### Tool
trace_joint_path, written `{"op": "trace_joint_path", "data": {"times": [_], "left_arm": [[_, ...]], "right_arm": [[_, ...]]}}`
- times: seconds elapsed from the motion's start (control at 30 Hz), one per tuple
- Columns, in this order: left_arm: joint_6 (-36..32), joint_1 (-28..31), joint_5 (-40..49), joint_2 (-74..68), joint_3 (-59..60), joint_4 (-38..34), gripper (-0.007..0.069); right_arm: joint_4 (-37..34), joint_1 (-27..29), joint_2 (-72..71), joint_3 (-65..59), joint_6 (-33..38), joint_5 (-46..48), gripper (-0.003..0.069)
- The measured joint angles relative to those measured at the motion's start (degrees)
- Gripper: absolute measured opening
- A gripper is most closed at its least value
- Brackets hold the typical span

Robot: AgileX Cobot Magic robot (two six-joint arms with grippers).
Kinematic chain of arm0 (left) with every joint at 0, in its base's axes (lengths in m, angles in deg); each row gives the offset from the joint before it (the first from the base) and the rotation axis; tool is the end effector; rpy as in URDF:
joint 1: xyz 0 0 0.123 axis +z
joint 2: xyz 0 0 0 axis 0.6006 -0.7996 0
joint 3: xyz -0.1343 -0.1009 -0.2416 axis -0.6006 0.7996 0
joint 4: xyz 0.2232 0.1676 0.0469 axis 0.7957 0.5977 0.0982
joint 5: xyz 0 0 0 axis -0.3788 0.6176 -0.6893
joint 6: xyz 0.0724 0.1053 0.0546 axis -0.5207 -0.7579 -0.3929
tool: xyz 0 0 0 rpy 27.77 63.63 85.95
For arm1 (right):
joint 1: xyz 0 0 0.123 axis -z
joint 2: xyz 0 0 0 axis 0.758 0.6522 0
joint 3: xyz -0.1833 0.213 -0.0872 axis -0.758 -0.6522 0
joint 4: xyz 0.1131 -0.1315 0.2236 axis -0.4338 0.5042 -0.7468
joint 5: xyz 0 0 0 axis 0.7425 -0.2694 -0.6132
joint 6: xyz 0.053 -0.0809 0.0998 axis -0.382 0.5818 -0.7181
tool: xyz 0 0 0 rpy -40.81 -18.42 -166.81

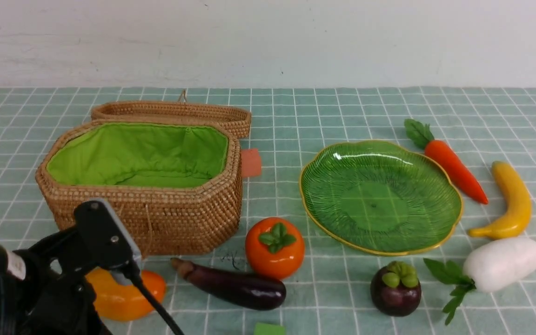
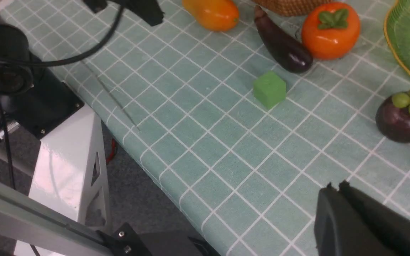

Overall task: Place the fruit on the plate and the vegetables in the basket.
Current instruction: Grab the mango with your left arm and place it on the right plate

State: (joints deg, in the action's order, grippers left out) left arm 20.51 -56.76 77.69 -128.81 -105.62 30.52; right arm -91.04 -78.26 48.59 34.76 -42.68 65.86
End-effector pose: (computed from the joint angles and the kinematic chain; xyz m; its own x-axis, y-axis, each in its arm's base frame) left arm 0.2171 -0.1055 0.2106 -0.5256 0.7570 -0.3882 0.8092 0.5857 0.0466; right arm 0.0401 0.0829 0.3773 -0.4478 -0.3317 -0.8303 -0.7584 0.6327 0.1563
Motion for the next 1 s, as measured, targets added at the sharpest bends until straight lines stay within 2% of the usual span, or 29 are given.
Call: {"op": "trace_joint_path", "data": {"times": [0.07, 0.13, 0.33, 0.37, 0.4, 0.47, 0.5, 0.53, 0.57, 0.67, 0.8, 0.93, 1.0], "left_arm": [[-3.17, 0.00, -1.30, -2.48, -1.55, 4.78, -0.0001], [-4.59, 0.00, -2.08, -4.61, -2.63, 8.41, 0.0044], [-5.73, 0.00, -6.53, -10.13, -3.27, 12.70, 0.0329], [-6.30, 0.00, -8.30, -11.33, -3.27, 13.32, 0.0400], [-6.43, 0.00, -8.94, -11.53, -3.27, 13.32, 0.0423], [-7.72, 0.00, -13.10, -14.26, -3.27, 13.98, 0.0543], [-7.85, 0.00, -13.42, -14.26, -3.27, 13.98, 0.0552], [-8.50, 0.00, -15.42, -15.79, -3.27, 14.15, 0.0605], [-8.88, 0.00, -15.97, -16.59, -3.32, 14.15, 0.0623], [-11.03, 0.00, -16.49, -19.52, -3.32, 14.21, 0.0639], [-15.06, -0.02, -18.42, -21.54, -3.97, 15.09, 0.0598], [-19.36, -0.02, -19.06, -22.67, -4.39, 15.76, 0.0465], [-19.63, -0.02, -18.95, -22.73, -4.46, 15.76, 0.0465]], "right_arm": [[0.00, 0.00, 0.00, 0.26, 2.09, 0.37, -0.0006], [0.05, 0.00, 0.00, 0.34, 3.41, 0.50, -0.0004], [0.18, 0.00, 0.00, 0.41, 5.36, 0.63, 0.0001], [0.30, 0.00, 0.00, 0.41, 5.37, 0.57, 0.0001], [0.42, 0.00, 0.00, 0.41, 5.37, 0.57, 0.0002], [0.54, 0.00, 0.00, 0.41, 5.62, 0.57, 0.0004], [0.54, 0.00, 0.00, 0.41, 5.62, 0.57, 0.0004], [0.54, 0.00, 0.00, 0.41, 5.70, 0.57, 0.0004], [0.60, 0.00, 0.00, 0.41, 5.79, 0.57, 0.0004], [0.67, 0.00, 0.00, 0.41, 5.95, 0.57, 0.0006], [0.67, 0.00, 0.00, 0.46, 5.95, 0.57, 0.0007], [0.67, 0.00, 0.00, 0.46, 5.55, 0.57, 0.0013], [0.67, 0.00, 0.00, 0.46, 5.53, 0.57, 0.0014]]}}
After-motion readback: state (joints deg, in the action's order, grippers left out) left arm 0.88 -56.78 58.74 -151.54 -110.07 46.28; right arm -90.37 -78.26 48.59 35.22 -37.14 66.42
